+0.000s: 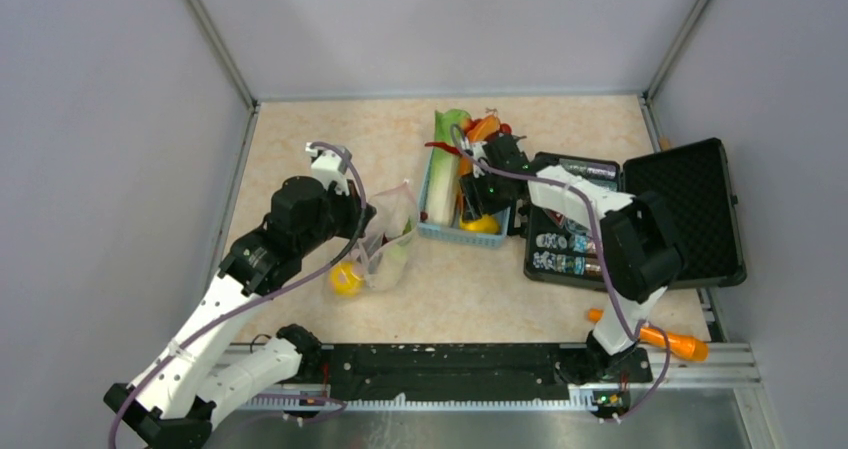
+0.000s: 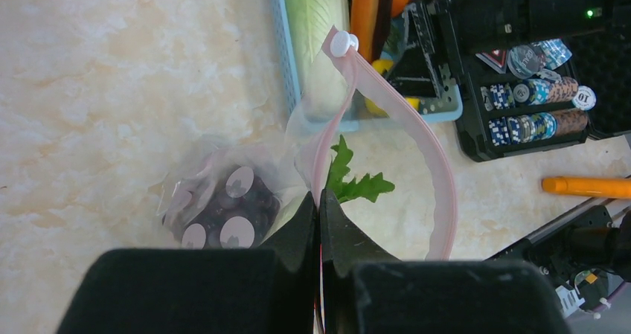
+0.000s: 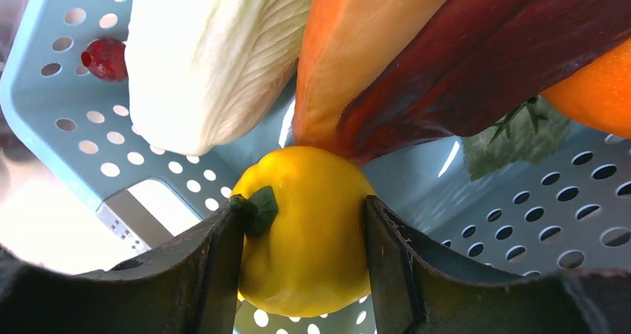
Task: Place the food in the zip-top bag and seal the zipper
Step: Move the bin to the center of the board, then pick up the fake vegetable from the bin, then place the fake vegetable in the zipper food storage bag, then adjust the fake vegetable in the bin.
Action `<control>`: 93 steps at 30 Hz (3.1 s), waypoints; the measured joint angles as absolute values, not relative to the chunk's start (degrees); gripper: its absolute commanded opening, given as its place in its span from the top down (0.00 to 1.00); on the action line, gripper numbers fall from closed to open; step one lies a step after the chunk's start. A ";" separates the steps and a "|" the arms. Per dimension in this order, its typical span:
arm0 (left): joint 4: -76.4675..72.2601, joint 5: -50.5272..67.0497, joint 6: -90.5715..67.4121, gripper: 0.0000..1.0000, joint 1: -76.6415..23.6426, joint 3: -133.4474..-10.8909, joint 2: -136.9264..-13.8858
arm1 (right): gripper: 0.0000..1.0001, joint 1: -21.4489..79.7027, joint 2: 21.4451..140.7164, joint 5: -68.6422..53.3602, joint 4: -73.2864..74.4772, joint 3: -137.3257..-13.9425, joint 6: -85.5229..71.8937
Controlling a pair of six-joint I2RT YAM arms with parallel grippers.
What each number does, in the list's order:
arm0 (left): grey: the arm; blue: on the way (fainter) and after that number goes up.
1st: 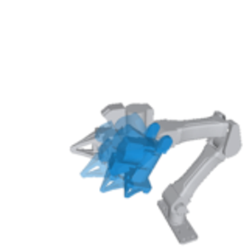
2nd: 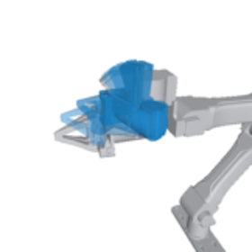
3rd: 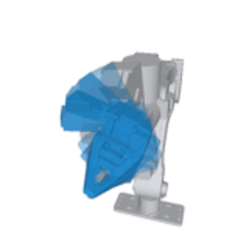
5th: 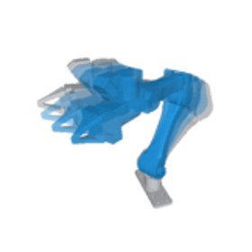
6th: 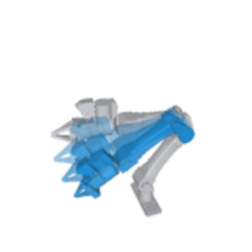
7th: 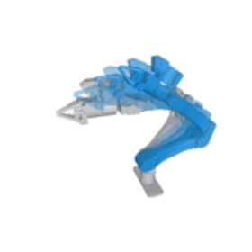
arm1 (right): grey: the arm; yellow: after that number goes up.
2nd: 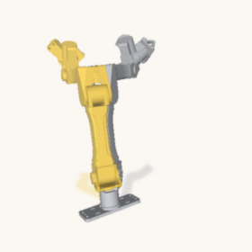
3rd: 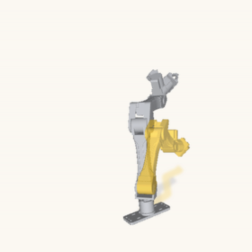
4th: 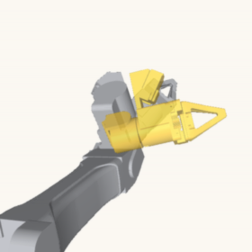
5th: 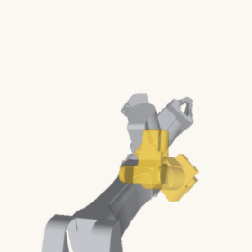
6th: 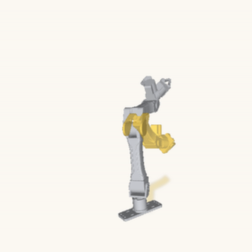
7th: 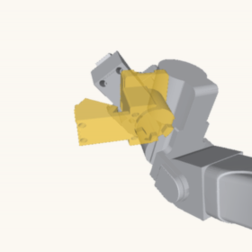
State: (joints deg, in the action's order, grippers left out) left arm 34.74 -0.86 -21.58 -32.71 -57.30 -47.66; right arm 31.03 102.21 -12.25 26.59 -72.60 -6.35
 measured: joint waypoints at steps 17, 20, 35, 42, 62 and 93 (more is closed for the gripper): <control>34.68 0.67 -21.56 1.00 -32.71 -56.97 -48.88 | 0.65 33.65 70.06 -14.79 6.20 -49.50 -17.26; 34.65 0.93 -21.56 1.00 -32.71 -56.97 -48.93 | 0.66 33.65 67.35 -15.35 0.40 -45.78 -21.41; 34.24 2.55 -21.58 1.00 -32.71 -56.97 -50.00 | 0.79 41.30 56.27 -13.41 -22.02 -37.58 -37.76; 34.22 3.62 -22.41 1.00 -32.71 -56.99 -50.00 | 0.81 48.93 64.66 -14.31 -37.71 -39.55 -38.89; 35.70 0.01 -22.52 1.00 -32.71 -59.20 -45.89 | 0.28 56.55 78.78 -15.94 -30.44 -50.04 -24.77; 40.29 -11.05 -20.75 1.00 -32.71 -61.23 -42.02 | 0.33 39.16 66.61 13.39 -6.20 -44.23 -27.51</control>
State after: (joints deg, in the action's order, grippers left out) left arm 40.29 -11.05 -20.75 -32.71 -61.23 -42.02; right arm 39.16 66.61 13.39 -6.20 -44.23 -27.51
